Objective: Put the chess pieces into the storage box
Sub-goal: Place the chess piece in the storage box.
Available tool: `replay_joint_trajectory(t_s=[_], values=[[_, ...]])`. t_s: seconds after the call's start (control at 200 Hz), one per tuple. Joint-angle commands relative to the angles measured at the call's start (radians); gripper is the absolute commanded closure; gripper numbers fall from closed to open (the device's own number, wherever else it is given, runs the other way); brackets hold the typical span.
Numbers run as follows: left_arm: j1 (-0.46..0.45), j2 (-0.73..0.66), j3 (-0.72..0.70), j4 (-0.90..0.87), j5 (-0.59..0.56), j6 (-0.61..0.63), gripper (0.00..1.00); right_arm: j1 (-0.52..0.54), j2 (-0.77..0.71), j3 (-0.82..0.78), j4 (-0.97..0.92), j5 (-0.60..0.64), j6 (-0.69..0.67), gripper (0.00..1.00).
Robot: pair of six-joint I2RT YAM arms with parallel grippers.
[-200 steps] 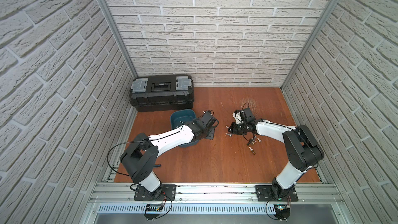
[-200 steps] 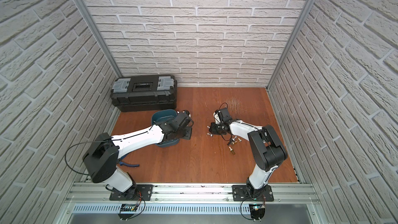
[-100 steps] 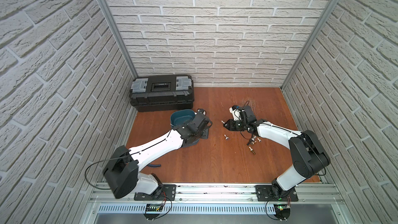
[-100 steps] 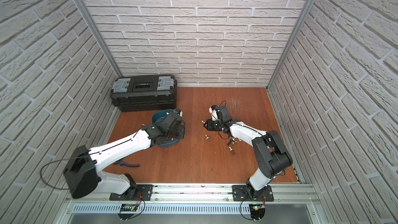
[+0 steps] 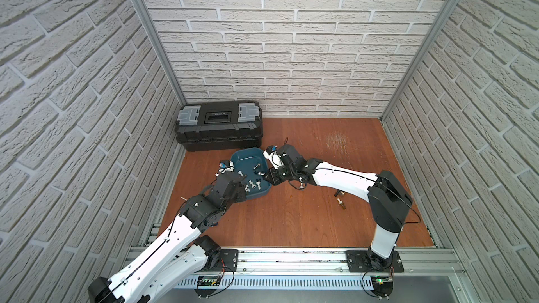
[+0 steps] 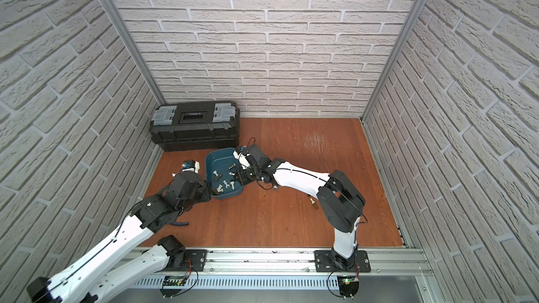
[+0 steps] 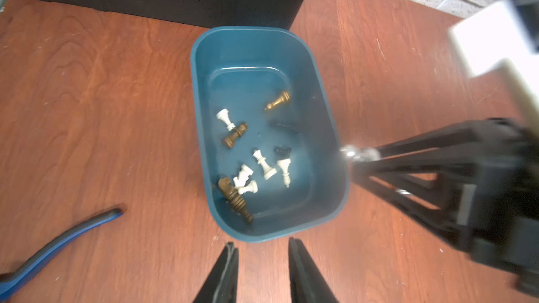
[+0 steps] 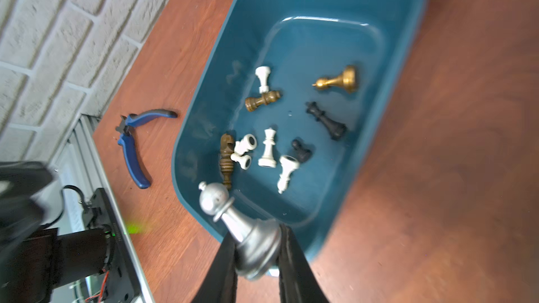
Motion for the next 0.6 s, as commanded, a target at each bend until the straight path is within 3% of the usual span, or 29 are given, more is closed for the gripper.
replay_joint_trajectory(t_s=[0.0, 0.31, 0.54, 0.6], values=[[0.016, -0.057, -0.016, -0.081, -0.022, -0.018, 0.65, 0.034, 0.062, 0.101, -0.057, 0.059, -0.051, 0.76], [0.022, -0.062, -0.017, -0.107, -0.005, -0.014, 0.65, 0.039, 0.221, 0.301, -0.144, 0.154, -0.052, 0.61], [0.018, 0.018, -0.001, -0.073, 0.035, -0.001, 0.65, 0.039, 0.112, 0.258, -0.164, 0.205, -0.058, 0.59], [0.005, 0.066, 0.008, -0.042, 0.047, -0.003, 0.65, 0.039, 0.022, 0.198, -0.158, 0.238, -0.061, 0.58]])
